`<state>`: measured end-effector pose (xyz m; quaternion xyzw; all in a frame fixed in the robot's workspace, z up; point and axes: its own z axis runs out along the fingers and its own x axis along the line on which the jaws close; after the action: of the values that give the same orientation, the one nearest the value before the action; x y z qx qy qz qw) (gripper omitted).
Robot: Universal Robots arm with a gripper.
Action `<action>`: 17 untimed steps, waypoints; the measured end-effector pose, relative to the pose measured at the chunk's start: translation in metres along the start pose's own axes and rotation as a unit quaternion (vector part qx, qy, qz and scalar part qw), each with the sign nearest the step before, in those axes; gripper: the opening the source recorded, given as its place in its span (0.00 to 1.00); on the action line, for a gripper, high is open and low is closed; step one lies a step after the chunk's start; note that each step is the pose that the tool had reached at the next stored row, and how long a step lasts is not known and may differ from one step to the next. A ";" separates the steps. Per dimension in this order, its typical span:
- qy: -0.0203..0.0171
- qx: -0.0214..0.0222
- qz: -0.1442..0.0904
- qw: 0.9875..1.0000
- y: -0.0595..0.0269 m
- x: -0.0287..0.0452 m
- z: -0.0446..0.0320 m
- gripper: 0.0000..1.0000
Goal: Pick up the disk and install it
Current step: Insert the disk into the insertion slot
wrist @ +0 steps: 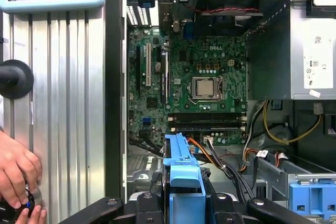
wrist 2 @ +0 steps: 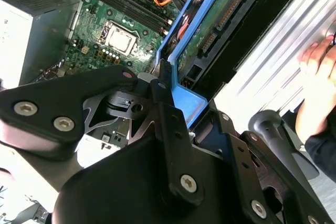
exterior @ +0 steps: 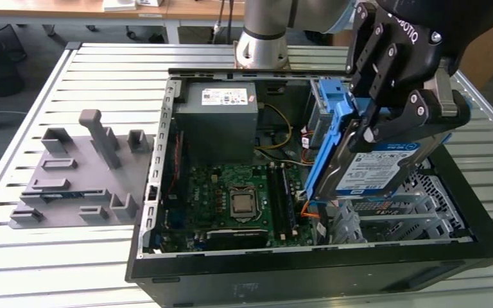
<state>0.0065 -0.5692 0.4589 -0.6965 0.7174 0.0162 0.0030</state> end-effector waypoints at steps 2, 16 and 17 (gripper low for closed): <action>0.000 0.000 0.000 1.000 -0.0007 0.0014 0.0005 0.37; 0.000 0.000 0.000 1.000 -0.0143 0.0027 0.0015 0.37; 0.000 0.000 0.000 1.000 -0.0143 0.0027 0.0015 0.37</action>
<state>0.0207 -0.5723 0.4570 -0.6964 0.7175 0.0162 0.0030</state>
